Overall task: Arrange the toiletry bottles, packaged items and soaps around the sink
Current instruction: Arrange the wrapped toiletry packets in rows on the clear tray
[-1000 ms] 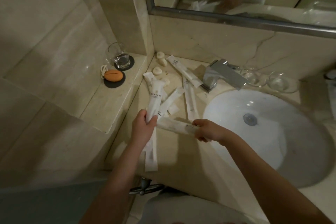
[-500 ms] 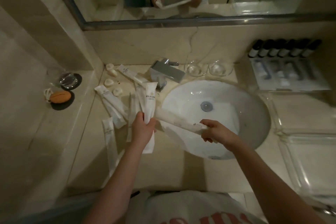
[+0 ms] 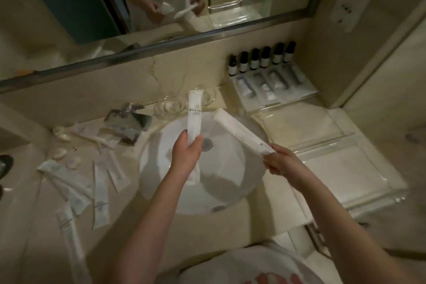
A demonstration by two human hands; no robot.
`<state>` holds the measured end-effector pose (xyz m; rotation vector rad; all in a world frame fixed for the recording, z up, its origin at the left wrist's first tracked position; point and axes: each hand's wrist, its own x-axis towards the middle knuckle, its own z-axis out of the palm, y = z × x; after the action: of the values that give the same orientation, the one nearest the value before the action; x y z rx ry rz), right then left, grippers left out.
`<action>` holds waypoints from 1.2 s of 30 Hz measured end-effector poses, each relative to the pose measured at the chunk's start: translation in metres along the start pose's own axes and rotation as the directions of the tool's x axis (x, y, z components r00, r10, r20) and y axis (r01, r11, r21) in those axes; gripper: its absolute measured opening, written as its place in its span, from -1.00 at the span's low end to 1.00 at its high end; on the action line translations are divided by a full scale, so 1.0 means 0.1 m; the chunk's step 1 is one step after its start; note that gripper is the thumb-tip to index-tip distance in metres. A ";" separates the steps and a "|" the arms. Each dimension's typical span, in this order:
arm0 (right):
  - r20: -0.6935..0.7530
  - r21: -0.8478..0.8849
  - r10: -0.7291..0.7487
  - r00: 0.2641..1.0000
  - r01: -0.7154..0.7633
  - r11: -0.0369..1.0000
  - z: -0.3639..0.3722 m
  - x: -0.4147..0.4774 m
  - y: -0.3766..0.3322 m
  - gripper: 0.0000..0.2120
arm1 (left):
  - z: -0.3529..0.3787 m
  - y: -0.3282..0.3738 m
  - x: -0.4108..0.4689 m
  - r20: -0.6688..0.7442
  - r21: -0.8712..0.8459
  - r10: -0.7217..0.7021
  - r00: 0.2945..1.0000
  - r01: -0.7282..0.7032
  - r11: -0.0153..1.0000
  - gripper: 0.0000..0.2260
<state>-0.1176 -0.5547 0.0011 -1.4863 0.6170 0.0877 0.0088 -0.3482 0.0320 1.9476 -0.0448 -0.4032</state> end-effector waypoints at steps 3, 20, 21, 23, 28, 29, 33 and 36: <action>-0.042 0.026 -0.007 0.999 0.008 1.000 -0.38 -0.07 0.09 -0.65 | 0.40 0.16 0.02 0.083 -0.017 0.031 0.996 -0.030 0.999 -0.84; -0.131 -0.027 -0.177 0.975 0.175 0.984 -1.60 0.01 -0.03 -0.87 | 1.61 0.75 0.44 0.290 -0.049 -0.065 0.955 0.082 0.995 -0.76; -0.110 -0.022 -0.183 0.977 0.182 0.983 -1.61 0.04 -0.03 -0.86 | 1.64 0.77 0.46 0.303 -0.039 -0.081 0.950 0.097 0.994 -0.77; -0.094 -0.018 -0.194 0.977 0.193 0.981 -1.62 0.08 -0.05 -0.78 | 1.68 0.77 0.49 0.290 -0.040 -0.098 0.952 0.114 0.993 -0.79; -0.143 -0.079 -0.220 0.965 0.210 0.974 -1.56 0.18 -0.06 -0.59 | 1.64 0.74 0.56 0.230 -0.126 -0.077 0.970 0.108 0.986 -0.91; -0.180 -0.047 -0.210 0.961 0.205 0.978 -1.55 0.19 -0.05 -0.54 | 1.62 0.73 0.57 0.223 -0.139 -0.063 0.973 0.096 0.986 -0.94; -0.332 0.332 -0.024 0.943 0.141 0.933 -1.48 0.27 0.07 -0.79 | 1.56 0.69 0.60 0.202 -0.221 0.005 0.979 0.040 0.975 -0.86; -0.341 0.590 0.157 0.927 0.082 0.803 -1.40 0.41 0.10 -0.97 | 1.58 0.63 0.54 0.242 -0.173 -0.007 0.970 0.050 0.984 -0.89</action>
<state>-0.1338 -0.6980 -0.0206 -0.8665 0.8893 -0.3489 0.0225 -0.5254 0.0195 1.7167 -0.1328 -0.6403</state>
